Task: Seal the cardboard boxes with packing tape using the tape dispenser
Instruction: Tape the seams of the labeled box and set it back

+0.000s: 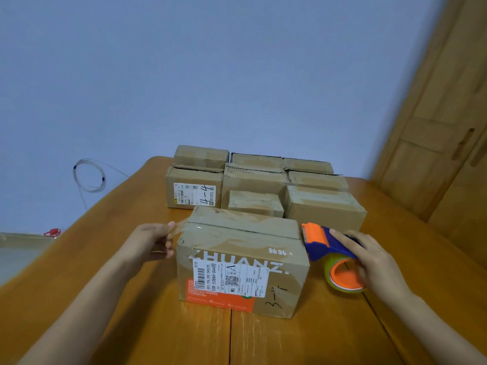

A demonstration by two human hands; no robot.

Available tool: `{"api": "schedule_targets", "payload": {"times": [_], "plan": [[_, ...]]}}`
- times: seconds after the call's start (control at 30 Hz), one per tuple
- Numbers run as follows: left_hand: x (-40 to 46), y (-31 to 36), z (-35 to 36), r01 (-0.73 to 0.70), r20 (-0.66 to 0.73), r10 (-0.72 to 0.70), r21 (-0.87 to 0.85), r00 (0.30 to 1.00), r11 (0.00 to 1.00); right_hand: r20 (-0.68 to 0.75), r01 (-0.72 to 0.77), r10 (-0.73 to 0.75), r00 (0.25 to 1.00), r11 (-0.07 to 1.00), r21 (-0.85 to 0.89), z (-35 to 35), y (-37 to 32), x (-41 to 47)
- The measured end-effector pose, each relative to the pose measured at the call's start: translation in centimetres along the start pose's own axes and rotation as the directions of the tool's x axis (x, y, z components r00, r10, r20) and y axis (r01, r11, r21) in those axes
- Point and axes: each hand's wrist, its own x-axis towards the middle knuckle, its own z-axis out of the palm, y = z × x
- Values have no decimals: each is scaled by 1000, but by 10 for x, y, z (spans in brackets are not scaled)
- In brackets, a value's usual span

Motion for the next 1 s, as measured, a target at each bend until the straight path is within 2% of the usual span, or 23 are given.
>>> {"api": "schedule_targets", "payload": {"times": [0.07,0.27,0.37,0.43,0.53,0.63,0.73,0.8,0.83,0.9,1.0], "plan": [[-3,-10,12,7,-2,-7,7,1000,1000,4,-37,37,999,999,23,5,-2,-4],[-4,-24,32,-89,-59,97,123,994,988,-20,-96,98,995,993,73,18,-8,-11],[0,-37,28,3,-43,9,264,999,964,-36,-119,122,992,989,87,20,-13,-14],[2,-40,28,16,-42,-2,342,999,940,-53,-121,127,990,987,101,20,-18,-16],[5,-29,27,-55,-77,92,388,993,920,-62,-118,125,990,988,104,18,-25,-18],[7,-12,18,-126,-199,221,405,955,906,-83,-114,124,989,988,108,17,-32,-21],[0,18,12,-227,-315,374,417,872,880,-106,-116,128,986,987,113,19,-43,-21],[-9,41,16,-308,-331,491,475,806,825,-122,-120,134,983,987,110,23,-50,-20],[-14,53,22,-343,-301,535,507,789,791,-129,-120,133,983,987,105,25,-55,-19],[-26,71,41,-414,-143,564,539,813,733,-130,-116,130,983,987,111,30,-65,-16],[-35,82,80,-466,213,435,618,875,633,-123,-120,138,983,982,148,37,-86,-11]]}}
